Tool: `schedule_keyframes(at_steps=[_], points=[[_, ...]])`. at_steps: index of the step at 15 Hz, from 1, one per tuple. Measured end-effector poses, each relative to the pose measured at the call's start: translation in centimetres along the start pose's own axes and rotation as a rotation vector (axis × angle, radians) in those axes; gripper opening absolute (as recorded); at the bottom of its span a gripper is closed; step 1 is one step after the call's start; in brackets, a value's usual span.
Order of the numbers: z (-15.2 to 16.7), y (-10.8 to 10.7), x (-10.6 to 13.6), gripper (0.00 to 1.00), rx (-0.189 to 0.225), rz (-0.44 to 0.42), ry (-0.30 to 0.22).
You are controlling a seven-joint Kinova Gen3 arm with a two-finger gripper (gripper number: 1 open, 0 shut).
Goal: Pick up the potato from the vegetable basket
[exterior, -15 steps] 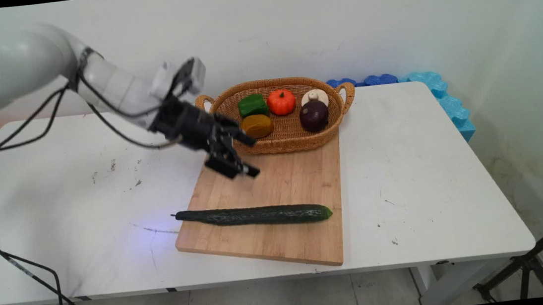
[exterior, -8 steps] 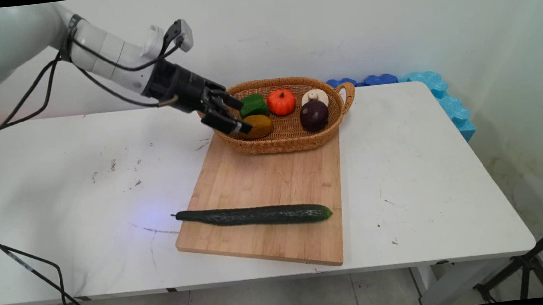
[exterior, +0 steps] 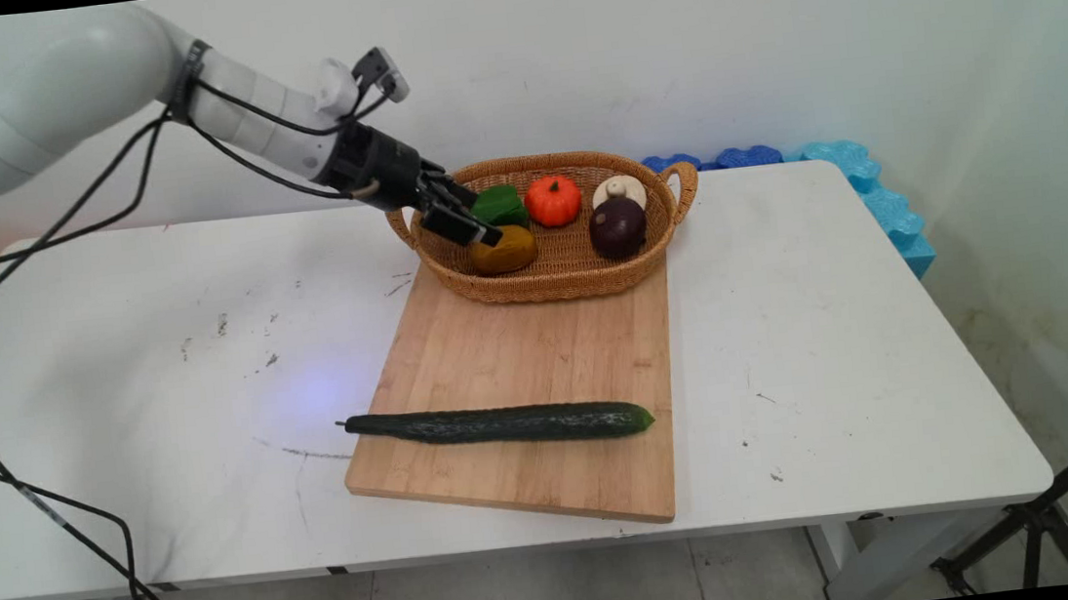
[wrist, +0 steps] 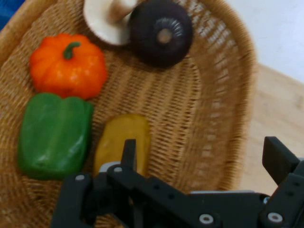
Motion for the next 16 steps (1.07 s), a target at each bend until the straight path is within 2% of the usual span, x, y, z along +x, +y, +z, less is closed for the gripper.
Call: schedule_keyframes(at_steps=[7, 16], points=[[3.2, -2.4, -0.8, 1.0, 0.046, -0.018, -0.038], [5.7, -3.4, -1.6, 1.0, 0.059, -0.008, -0.064]])
